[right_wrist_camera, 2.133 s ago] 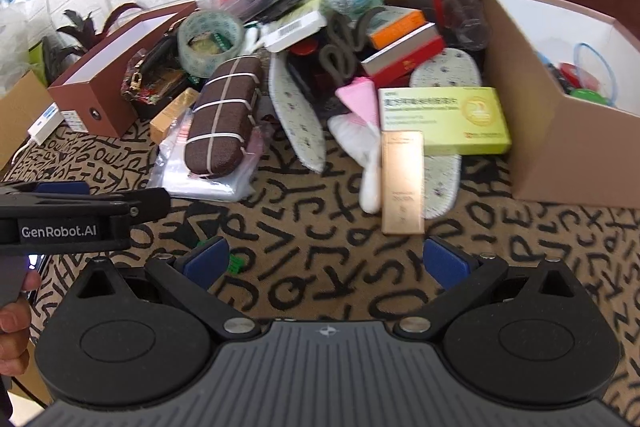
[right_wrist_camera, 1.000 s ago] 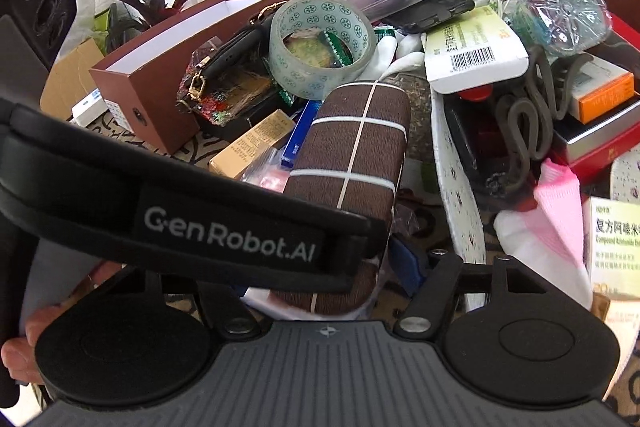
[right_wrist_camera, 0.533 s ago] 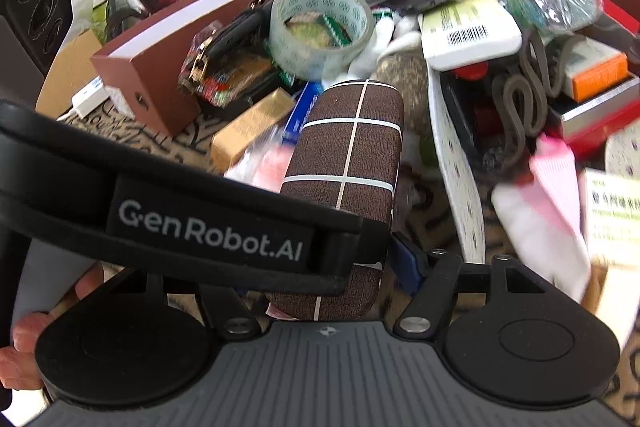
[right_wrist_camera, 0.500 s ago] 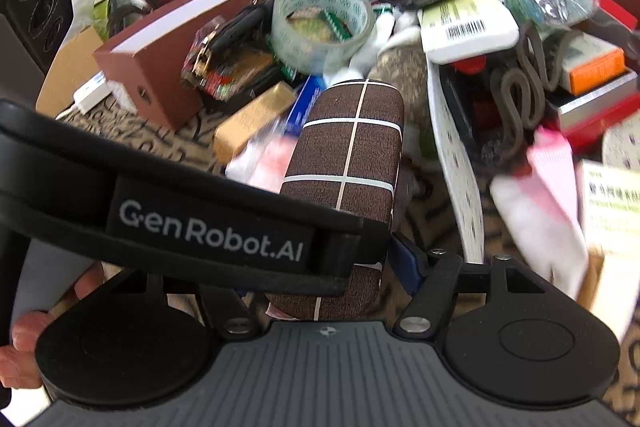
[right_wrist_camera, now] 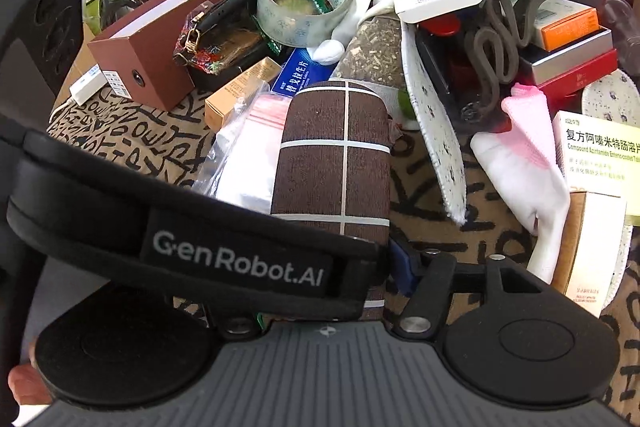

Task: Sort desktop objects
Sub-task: 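Close the left tool on the glasses case and lift it, then carry the case over the white-lined box and open the left tool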

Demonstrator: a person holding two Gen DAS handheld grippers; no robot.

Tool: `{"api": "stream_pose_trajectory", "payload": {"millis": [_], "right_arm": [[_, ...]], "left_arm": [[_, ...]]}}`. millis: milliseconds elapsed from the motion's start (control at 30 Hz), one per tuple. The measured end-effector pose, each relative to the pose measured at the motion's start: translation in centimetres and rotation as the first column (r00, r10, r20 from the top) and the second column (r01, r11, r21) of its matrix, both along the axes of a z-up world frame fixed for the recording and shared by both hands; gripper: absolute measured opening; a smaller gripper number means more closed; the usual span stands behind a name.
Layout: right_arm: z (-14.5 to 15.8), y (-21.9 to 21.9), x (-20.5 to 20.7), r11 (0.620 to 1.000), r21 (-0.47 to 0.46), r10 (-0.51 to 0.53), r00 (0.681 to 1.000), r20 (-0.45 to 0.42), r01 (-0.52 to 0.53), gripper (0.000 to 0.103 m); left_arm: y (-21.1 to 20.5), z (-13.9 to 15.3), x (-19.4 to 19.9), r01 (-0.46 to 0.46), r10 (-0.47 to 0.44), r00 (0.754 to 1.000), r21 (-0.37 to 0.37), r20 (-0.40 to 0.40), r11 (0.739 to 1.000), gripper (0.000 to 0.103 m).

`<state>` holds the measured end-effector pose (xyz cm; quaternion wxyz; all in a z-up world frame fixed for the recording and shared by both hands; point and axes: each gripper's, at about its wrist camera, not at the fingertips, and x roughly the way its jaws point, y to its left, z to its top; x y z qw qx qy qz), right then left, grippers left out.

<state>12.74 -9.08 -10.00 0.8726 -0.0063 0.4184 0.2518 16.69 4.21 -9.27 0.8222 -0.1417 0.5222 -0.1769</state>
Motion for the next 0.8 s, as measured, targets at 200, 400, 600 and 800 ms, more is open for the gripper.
{"api": "stream_pose_trajectory", "payload": {"millis": [200,400,600,800], "right_arm": [[0.1,-1.4,-1.3,0.999,0.038,-0.016,0.999,-0.028,0.017,0.067],[3.1,-3.9,-3.5,0.998,0.05,-0.035,0.997,0.063,0.032,0.067],[8.2,-8.3,-4.2,0.995,0.045,-0.099,0.972,0.212,0.091,0.067],[12.3,-14.9,-3.7,0.977,0.031,-0.208,0.926,0.316,0.209,0.067]], "left_arm": [[-1.3,0.8,-1.5,0.003,-0.003,1.0,0.024,0.003,1.0,0.065],[-3.9,4.8,-3.4,0.011,-0.013,0.994,0.025,0.106,1.0,0.065],[-9.2,10.2,-2.8,0.074,-0.073,0.966,0.006,0.25,0.997,0.065],[-16.5,14.2,-0.4,0.193,-0.175,0.923,-0.017,0.342,0.981,0.066]]}}
